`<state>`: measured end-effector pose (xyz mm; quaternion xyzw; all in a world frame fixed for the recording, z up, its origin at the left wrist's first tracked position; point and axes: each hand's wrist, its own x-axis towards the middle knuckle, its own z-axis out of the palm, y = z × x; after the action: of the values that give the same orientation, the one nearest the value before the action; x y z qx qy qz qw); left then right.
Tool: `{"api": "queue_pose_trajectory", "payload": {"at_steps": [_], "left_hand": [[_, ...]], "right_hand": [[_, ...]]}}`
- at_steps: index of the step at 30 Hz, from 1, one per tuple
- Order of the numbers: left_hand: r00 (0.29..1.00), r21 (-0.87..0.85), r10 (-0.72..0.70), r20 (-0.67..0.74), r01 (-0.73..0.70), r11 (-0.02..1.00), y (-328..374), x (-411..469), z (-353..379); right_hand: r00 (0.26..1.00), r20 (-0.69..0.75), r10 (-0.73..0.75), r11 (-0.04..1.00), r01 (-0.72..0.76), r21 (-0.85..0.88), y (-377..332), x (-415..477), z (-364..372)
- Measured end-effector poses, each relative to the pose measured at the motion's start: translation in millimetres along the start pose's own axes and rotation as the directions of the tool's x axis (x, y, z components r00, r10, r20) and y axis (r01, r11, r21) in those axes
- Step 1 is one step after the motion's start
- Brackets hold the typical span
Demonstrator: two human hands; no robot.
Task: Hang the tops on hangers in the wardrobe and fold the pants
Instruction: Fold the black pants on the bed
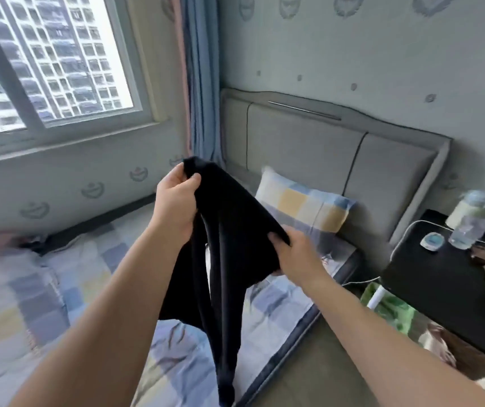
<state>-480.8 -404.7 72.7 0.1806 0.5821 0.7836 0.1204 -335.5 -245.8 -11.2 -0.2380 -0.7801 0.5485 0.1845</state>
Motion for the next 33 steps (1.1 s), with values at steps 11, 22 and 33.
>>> {"api": "queue_pose_trajectory", "payload": {"at_steps": [11,22,33], "left_hand": [[0.900,0.651,-0.133,-0.415,0.396,0.648,-118.8,-18.4,-153.6],[0.922,0.663,-0.157,-0.353,0.365,0.653,-189.0,7.0,-95.8],[0.652,-0.092,-0.272,-0.708,0.296,0.951,-185.9,47.0,-87.4]], "right_hand": [[0.874,0.432,0.221,0.955,-0.284,0.085,-25.3,102.8,143.5],[0.690,0.712,0.132,0.969,-0.240,0.053,-12.5,181.3,171.9],[0.412,0.907,0.087,0.986,0.096,-0.138,92.1,218.2,147.8]]}}
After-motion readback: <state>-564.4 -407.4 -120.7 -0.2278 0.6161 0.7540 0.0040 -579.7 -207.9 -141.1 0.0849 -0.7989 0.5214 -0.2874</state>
